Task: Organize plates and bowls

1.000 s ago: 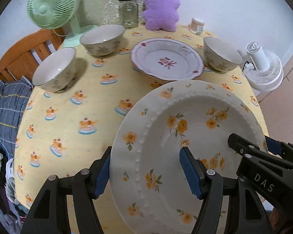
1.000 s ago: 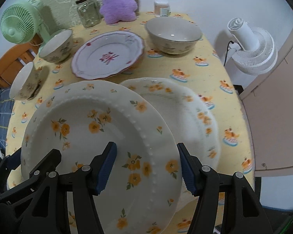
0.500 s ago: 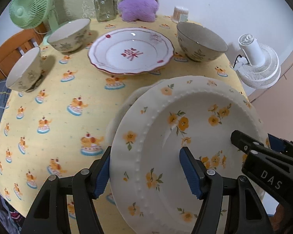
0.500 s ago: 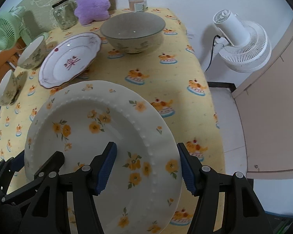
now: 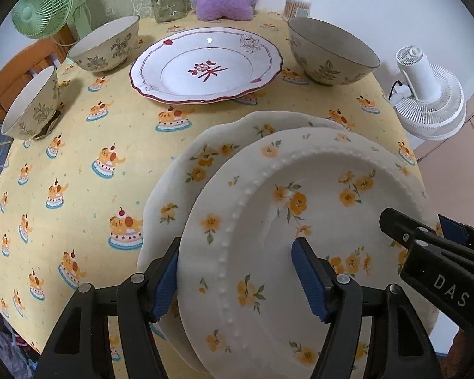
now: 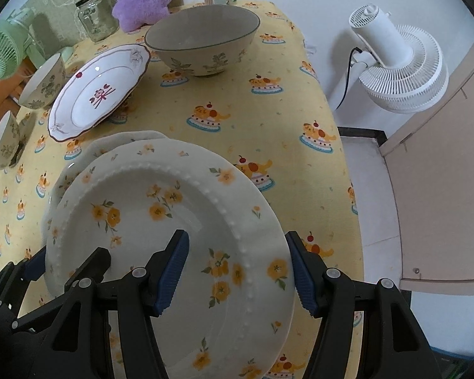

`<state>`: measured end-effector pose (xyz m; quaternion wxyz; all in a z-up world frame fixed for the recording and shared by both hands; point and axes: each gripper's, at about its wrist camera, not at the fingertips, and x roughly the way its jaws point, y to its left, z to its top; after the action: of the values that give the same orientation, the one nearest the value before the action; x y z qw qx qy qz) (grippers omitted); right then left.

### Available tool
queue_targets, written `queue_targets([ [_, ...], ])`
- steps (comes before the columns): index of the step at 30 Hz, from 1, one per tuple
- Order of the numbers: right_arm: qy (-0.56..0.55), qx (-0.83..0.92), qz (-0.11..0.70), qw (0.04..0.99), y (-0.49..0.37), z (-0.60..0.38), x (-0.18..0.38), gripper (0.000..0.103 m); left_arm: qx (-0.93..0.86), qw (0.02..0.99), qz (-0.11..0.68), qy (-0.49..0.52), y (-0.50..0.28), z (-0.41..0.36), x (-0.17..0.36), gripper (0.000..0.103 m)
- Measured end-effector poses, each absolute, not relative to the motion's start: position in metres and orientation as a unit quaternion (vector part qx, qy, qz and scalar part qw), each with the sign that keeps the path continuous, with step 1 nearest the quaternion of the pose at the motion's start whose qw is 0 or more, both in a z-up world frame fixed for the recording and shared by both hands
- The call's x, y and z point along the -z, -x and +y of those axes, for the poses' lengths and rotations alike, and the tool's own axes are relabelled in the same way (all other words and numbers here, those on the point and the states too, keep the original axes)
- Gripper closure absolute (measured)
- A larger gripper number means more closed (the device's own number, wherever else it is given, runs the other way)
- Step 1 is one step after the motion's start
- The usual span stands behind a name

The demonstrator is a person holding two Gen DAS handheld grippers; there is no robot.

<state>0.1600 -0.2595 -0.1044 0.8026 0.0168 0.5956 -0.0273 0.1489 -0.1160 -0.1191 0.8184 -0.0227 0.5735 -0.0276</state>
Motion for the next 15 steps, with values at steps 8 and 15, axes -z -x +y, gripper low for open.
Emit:
queue_targets([
  [8, -0.02, 0.031, 0.598, 0.801, -0.1617, -0.2599, 0.1087, 0.038, 0.013, 0.823, 0.568, 0.008, -0.1515, -0.1203, 0.1194, 0.032],
  [15, -0.023, 0.03, 0.594, 0.804, -0.1606, -0.2607, 0.1091, 0.041, -0.004, 0.823, 0.567, -0.008, -0.1531, -0.1228, 0.1195, 0.031],
])
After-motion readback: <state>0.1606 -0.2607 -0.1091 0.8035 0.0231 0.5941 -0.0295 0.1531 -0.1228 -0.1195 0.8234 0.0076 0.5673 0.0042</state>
